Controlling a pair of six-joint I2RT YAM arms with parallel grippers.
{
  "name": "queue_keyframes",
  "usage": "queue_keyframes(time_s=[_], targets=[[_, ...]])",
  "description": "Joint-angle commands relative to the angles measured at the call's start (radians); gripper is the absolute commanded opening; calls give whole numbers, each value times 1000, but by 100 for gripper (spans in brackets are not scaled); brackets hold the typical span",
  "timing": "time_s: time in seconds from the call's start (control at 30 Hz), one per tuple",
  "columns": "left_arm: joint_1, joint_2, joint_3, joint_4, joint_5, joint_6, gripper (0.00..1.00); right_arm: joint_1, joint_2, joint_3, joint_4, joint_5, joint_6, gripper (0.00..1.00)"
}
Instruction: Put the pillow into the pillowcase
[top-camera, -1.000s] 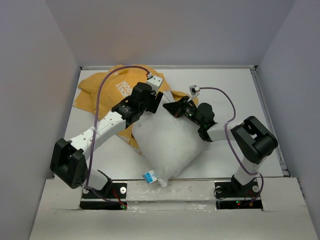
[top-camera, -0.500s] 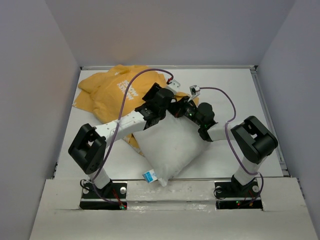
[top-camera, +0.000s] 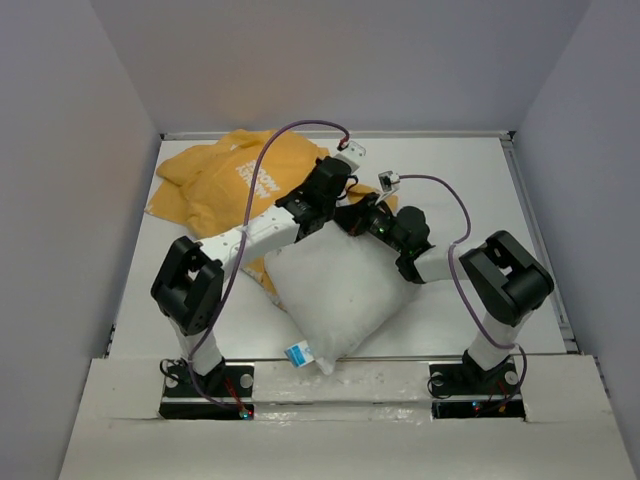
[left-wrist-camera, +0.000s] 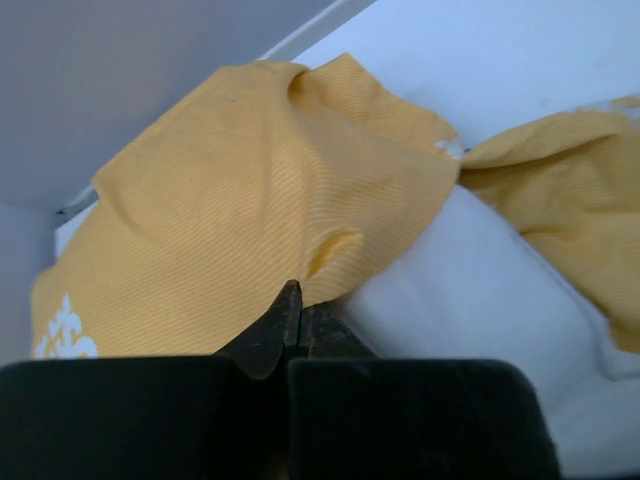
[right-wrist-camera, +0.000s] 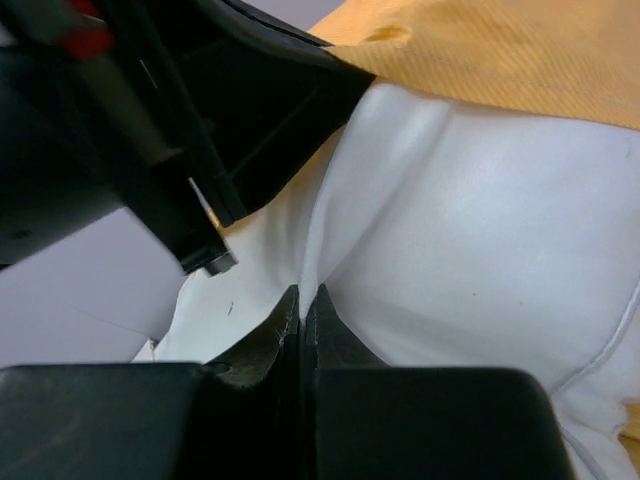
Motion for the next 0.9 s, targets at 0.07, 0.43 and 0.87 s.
queue_keyframes(time_s=[0.07, 0.43, 0.87], targets=[[-55, -231, 98, -67, 394, -412, 0, 15, 79, 112, 340, -149, 138, 0], [-5, -471, -99, -7, 1212, -763, 0, 4, 243, 506, 183, 21, 129, 0], [-190, -412, 54, 36, 1190, -796, 0, 29, -324, 93, -401, 501, 120, 0]])
